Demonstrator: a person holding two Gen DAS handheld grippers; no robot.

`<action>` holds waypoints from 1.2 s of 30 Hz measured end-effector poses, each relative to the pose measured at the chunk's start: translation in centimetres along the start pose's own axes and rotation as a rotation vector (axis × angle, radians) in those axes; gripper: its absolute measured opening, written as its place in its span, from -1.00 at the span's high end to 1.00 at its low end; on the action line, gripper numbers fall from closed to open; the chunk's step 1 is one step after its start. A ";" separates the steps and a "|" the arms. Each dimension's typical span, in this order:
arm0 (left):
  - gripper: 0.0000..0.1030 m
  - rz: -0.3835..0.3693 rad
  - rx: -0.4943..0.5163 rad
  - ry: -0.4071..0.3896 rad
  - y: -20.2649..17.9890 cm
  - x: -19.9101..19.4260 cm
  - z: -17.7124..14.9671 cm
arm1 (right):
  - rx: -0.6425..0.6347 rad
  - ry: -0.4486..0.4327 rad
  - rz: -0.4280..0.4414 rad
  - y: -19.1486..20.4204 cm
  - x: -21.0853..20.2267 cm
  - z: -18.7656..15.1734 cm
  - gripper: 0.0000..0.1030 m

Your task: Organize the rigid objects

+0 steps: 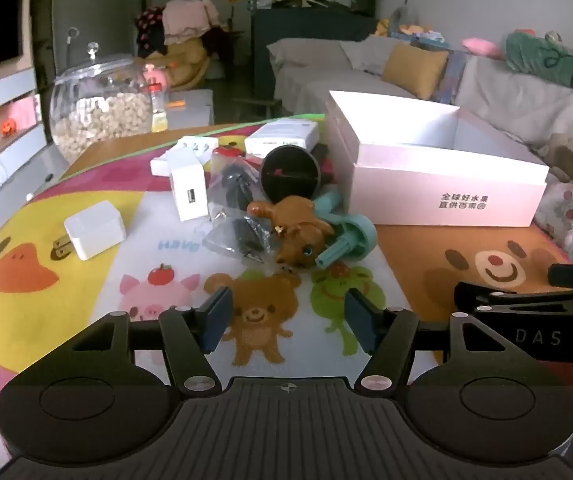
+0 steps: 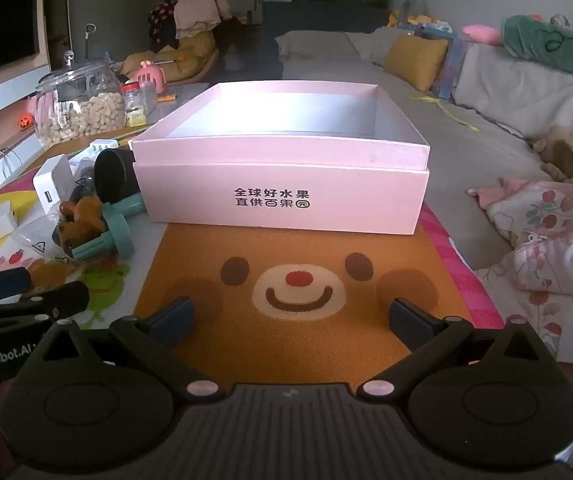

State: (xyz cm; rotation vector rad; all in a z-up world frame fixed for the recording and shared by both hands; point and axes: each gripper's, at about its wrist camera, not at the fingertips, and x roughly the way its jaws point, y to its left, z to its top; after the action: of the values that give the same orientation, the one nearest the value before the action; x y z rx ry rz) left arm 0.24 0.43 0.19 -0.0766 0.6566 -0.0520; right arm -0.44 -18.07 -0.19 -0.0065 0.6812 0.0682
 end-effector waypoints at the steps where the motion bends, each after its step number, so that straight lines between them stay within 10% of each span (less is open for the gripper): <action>1: -0.33 0.005 0.007 0.001 0.1 0.0 0.0 | -0.017 0.033 -0.014 0.0 0.0 0.1 -1.00; 36: -0.33 0.048 0.064 -0.012 -0.9 0.4 -0.1 | -0.013 0.022 -0.011 0.0 0.0 0.0 -1.00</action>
State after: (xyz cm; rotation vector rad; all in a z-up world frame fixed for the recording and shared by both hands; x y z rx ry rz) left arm 0.47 -0.54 -0.01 0.0009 0.6444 -0.0259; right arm -0.43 -18.07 -0.21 -0.0239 0.7028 0.0625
